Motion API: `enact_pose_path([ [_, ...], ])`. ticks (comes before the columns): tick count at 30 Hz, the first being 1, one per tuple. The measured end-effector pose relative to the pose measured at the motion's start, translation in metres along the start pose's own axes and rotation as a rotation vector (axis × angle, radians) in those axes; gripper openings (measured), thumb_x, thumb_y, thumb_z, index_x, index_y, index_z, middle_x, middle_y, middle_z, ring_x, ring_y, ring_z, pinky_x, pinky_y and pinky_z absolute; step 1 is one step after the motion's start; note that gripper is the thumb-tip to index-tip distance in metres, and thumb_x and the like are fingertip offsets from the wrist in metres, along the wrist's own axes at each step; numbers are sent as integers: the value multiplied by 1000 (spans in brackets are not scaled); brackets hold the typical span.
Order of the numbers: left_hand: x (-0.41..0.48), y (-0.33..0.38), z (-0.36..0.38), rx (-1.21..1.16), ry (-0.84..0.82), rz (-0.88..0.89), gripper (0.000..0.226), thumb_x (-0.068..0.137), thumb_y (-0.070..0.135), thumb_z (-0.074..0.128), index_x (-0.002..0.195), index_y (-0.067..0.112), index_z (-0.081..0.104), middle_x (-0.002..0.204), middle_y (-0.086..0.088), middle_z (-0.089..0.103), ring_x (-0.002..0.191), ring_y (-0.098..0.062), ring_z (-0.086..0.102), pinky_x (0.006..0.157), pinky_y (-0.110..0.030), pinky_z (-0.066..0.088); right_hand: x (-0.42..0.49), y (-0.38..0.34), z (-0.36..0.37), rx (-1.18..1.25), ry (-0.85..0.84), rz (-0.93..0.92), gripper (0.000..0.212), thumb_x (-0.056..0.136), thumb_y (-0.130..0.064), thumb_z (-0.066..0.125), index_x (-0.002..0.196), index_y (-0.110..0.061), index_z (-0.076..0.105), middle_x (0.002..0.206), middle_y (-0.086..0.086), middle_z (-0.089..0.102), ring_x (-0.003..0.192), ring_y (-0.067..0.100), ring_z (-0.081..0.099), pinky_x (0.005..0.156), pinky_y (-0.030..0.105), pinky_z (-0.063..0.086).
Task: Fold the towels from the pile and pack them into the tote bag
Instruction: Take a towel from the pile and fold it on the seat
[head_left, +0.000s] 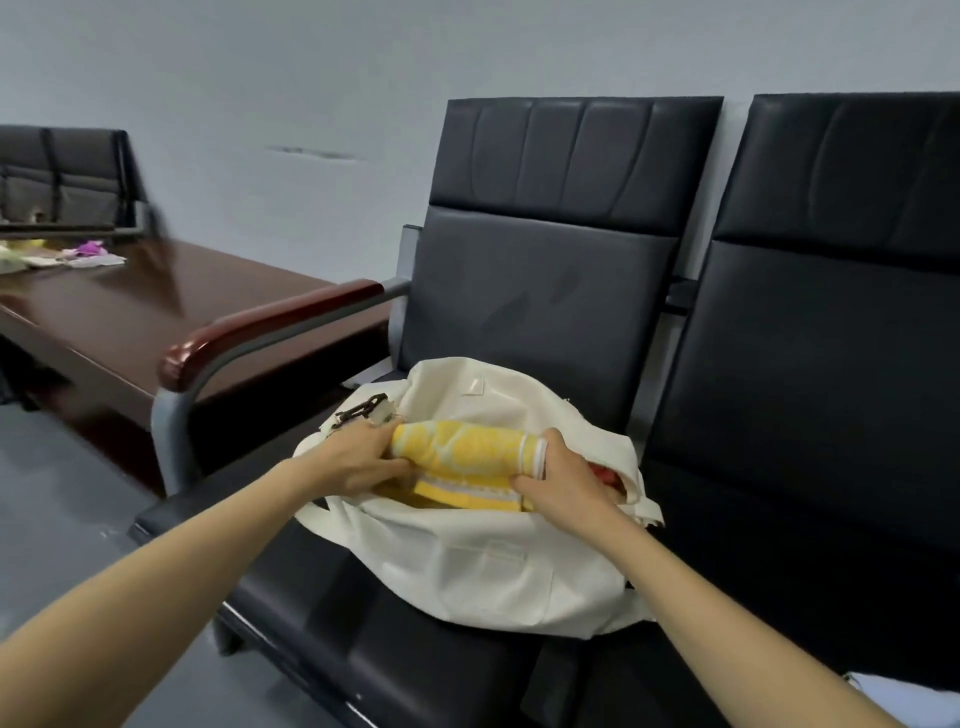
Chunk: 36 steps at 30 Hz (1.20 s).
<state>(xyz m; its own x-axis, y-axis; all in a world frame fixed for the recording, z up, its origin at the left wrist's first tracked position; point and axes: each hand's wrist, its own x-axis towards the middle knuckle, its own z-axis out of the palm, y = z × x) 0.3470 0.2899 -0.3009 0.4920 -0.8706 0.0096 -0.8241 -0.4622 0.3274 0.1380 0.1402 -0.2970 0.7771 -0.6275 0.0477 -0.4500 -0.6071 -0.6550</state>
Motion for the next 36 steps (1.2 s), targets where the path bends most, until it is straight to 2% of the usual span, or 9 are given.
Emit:
enact_pose_path([
  [7, -10, -8, -3, -181, 11, -101, 16, 83, 29, 62, 98, 28, 58, 94, 4, 64, 86, -13, 57, 76, -23, 45, -1, -22, 7, 46, -100, -10, 32, 85, -17, 56, 107, -12, 34, 78, -1, 43, 70, 14, 44, 57, 30, 32],
  [11, -11, -16, -12, -122, -140, -162, 36, 82, 32, 63, 115, 32, 50, 111, 4, 60, 102, -15, 55, 94, -34, 46, 7, -28, 9, 154, -251, 157, 22, 81, -14, 61, 97, -12, 45, 69, 0, 44, 58, 11, 43, 51, 22, 34],
  [14, -8, -16, -18, 95, -179, -166, 35, 93, 42, 50, 122, 23, 51, 114, 1, 61, 101, -18, 55, 91, -34, 46, 17, -26, 12, 191, -298, 264, 17, 77, -14, 63, 75, -13, 46, 63, 3, 41, 61, 16, 41, 60, 28, 36],
  [17, -6, -4, -28, 352, -98, -113, 37, 98, 42, 41, 126, 19, 48, 109, -2, 62, 97, -23, 58, 79, -32, 46, 27, -24, 15, 204, -335, 310, 16, 76, -15, 66, 79, -13, 50, 74, 6, 47, 73, 22, 48, 69, 34, 44],
  [19, -7, 3, -34, 518, -7, -78, 35, 99, 35, 39, 128, 15, 46, 86, 3, 54, 86, -23, 52, 69, -29, 39, 31, -25, 15, 224, -371, 322, 15, 78, -12, 66, 85, -11, 53, 82, 11, 51, 74, 24, 52, 72, 35, 49],
  [25, -8, 2, -31, 713, 78, -86, 30, 96, 31, 42, 121, 17, 49, 61, 10, 33, 57, -12, 38, 94, -25, 32, 34, -31, 26, 508, -495, 341, 28, 87, -2, 59, 114, -11, 55, 94, 11, 60, 73, 19, 60, 68, 33, 54],
  [30, -5, 9, -38, 869, 108, -125, 17, 97, 22, 37, 104, 17, 51, 62, 8, 40, 53, -10, 36, 79, -28, 28, 41, -46, 49, 574, -530, 387, 22, 90, -6, 58, 110, -12, 50, 80, 6, 55, 64, 18, 57, 61, 31, 52],
  [34, 3, 15, -24, 846, 14, -44, 26, 92, 7, 41, 109, 16, 58, 94, 3, 61, 84, -16, 56, 91, -29, 32, 37, -50, 39, 199, -448, 343, 21, 85, -12, 64, 96, -6, 47, 73, 9, 51, 53, 19, 55, 57, 33, 56],
  [36, 13, 17, -13, 709, -88, 22, 37, 90, 3, 41, 121, 18, 57, 117, -1, 59, 106, -21, 56, 96, -29, 39, 34, -53, 30, 50, -438, 285, 46, 84, -20, 67, 117, -7, 38, 78, 10, 56, 58, 20, 57, 56, 34, 53],
])
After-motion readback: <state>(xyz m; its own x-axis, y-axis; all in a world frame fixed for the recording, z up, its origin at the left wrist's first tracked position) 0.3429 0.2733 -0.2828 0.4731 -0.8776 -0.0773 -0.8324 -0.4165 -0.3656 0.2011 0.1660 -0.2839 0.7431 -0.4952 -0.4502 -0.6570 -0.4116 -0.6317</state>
